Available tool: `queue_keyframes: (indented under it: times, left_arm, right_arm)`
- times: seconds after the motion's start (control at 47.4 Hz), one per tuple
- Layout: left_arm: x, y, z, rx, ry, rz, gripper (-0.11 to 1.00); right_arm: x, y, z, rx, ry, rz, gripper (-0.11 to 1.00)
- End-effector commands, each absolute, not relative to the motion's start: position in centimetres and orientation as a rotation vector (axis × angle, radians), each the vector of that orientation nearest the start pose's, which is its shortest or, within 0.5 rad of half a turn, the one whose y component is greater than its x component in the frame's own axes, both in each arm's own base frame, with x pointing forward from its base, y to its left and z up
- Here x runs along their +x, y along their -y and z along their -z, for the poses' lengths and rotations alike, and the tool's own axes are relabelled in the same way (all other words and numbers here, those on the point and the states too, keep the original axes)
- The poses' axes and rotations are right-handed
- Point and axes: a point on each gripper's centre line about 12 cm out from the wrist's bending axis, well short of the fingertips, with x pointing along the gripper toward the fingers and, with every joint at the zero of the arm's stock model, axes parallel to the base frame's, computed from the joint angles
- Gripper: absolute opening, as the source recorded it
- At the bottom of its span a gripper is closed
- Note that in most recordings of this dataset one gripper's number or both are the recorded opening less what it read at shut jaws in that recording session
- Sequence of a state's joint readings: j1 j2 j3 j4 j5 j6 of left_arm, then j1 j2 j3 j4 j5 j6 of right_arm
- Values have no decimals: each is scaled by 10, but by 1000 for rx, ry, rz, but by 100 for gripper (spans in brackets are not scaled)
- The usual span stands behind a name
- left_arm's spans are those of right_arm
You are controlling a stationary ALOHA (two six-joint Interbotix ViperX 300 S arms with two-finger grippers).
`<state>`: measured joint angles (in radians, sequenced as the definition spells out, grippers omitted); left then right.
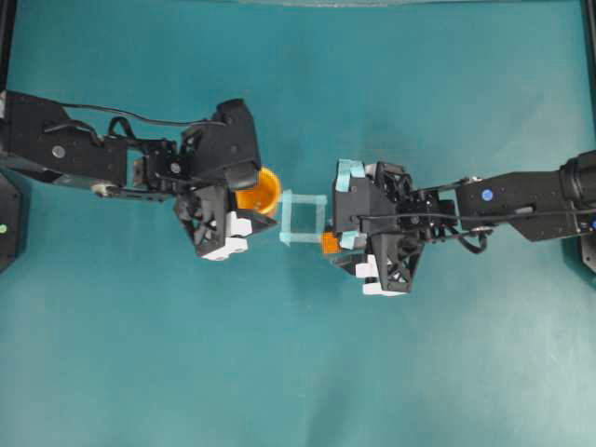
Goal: Hold the block with right arm and the cup with left arm, then put the block into the cup.
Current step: 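Grasp the orange cup with left gripper and orange cube with right, then lift both, tilt cup sideways and bring cube toward its opening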
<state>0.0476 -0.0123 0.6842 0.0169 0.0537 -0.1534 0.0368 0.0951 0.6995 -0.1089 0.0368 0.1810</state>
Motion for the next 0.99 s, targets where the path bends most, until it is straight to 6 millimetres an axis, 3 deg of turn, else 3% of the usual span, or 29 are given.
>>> queue_keyframes:
  times: [0.0, 0.401, 0.591, 0.675, 0.802, 0.971]
  left_arm:
    - [389, -13, -178, -138, -675, -78, 68]
    - [402, 3, -190, 30, -684, 15, 68]
    - [402, 3, -190, 52, -693, 23, 68]
    - [402, 3, -190, 52, -693, 24, 68]
    - [402, 3, -190, 52, -695, 22, 68]
    - [402, 3, -190, 52, -695, 22, 68]
  right_arm:
    - [385, -15, -128, 48, -795, -7, 66]
    - [392, -15, -115, 40, -823, -9, 64]
    - [393, -15, -115, 30, -822, -13, 41]
    - [392, -15, -119, 37, -821, -9, 40]
    - [391, -15, -145, 35, -773, -9, 40]
    - [383, -14, -196, 29, -676, -9, 40]
